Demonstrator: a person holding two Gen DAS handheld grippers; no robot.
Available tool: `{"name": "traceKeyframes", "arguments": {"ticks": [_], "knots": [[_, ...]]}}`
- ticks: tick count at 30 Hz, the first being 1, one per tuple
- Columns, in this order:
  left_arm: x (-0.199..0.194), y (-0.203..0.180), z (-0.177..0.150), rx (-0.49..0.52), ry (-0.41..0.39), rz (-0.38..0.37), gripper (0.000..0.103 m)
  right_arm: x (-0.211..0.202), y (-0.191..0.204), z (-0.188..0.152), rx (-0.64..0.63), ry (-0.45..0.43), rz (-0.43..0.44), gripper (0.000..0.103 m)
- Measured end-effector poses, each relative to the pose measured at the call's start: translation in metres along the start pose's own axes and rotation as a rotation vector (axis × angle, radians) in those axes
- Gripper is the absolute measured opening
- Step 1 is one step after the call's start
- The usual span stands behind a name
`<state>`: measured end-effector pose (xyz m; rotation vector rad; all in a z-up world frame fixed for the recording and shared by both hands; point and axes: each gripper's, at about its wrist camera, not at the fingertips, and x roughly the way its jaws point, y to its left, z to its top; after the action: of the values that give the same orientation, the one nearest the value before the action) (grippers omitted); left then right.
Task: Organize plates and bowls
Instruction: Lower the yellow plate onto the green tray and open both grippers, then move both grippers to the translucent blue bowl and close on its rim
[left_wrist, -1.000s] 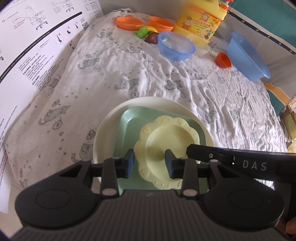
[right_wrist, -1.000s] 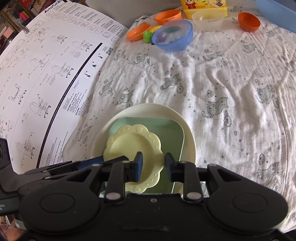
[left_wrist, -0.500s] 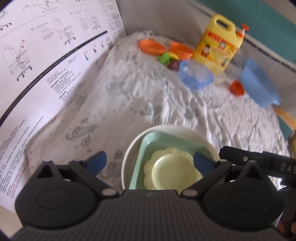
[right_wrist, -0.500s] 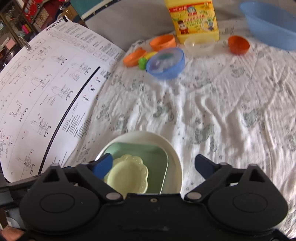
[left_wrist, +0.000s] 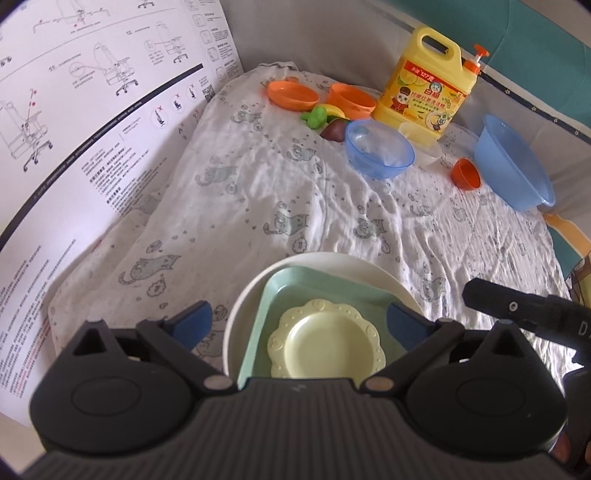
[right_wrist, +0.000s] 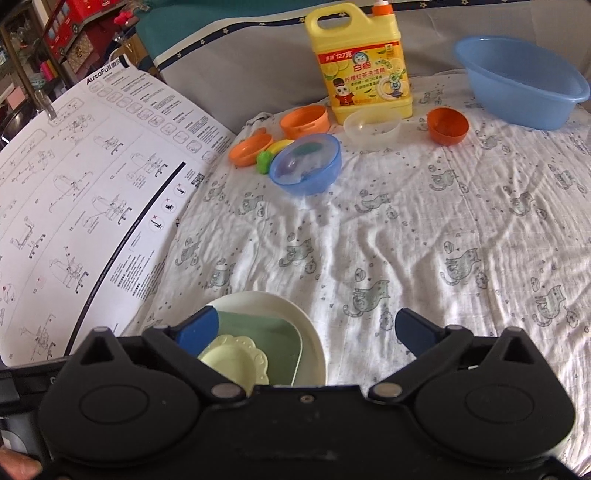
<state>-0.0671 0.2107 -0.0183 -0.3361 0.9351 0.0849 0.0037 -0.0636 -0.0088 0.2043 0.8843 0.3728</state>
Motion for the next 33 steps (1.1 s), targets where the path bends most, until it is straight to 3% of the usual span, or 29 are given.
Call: {"name": "traceKeyframes", "arguments": {"ticks": [16, 33], "knots": [[0.027, -0.026, 0.045, 0.053, -0.011, 0.019, 0.103, 0.009, -0.039, 0.021, 0.087, -0.014, -0.061, 0.103], [0.096, -0.055, 0.133, 0.104, -0.035, 0.084, 0.103, 0.074, -0.061, 0.107, 0.178, 0.015, -0.044, 0.103]]}}
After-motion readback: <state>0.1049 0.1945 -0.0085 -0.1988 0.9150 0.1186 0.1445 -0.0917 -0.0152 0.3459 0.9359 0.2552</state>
